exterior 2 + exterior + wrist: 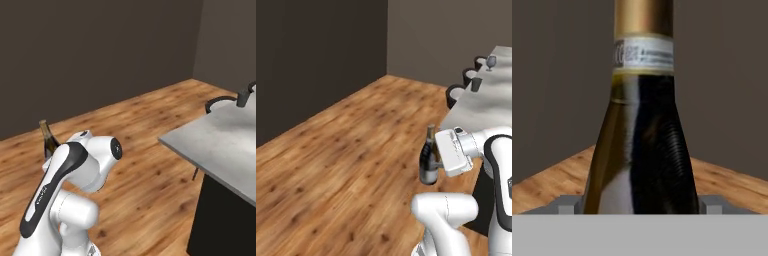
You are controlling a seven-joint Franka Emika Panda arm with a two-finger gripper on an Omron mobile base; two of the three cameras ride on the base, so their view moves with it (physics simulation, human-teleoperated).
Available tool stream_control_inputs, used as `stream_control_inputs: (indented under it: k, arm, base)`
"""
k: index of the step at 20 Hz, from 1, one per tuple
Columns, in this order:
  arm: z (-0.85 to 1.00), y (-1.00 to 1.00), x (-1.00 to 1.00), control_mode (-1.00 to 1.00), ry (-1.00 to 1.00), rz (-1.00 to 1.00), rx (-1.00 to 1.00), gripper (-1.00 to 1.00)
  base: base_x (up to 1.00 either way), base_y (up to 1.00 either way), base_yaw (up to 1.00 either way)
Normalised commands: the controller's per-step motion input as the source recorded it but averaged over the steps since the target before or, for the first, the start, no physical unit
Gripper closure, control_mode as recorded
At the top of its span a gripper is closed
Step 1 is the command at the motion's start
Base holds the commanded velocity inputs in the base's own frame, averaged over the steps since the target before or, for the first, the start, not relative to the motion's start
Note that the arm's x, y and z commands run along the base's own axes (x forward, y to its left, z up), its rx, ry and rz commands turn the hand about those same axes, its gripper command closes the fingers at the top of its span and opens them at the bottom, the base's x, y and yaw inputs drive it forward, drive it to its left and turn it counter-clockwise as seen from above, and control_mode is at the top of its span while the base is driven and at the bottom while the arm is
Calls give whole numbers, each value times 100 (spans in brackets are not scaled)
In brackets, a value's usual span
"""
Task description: There is a wine glass and glass cup on the dining counter. Place the wine bottle next to the wine glass and the juice bottle next to the glass cup.
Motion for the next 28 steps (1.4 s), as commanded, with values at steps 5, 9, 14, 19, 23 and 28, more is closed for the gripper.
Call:
stream_control_inputs:
  k: [5,9,14,19,23,28]
  arm:
    - [0,0,0,100,0,0,0,100]
    - [0,0,0,100,0,0,0,100]
    - [0,0,0,100,0,0,0,100]
    - [0,0,0,100,0,0,0,100]
    - [0,0,0,100,0,0,0,100]
    - [0,0,0,100,0,0,0,100]
  base:
    - [77,27,-19]
    - [76,30,-23]
    - [73,24,-25]
    - [72,23,-24]
    - [72,22,-27]
    - [71,24,-28]
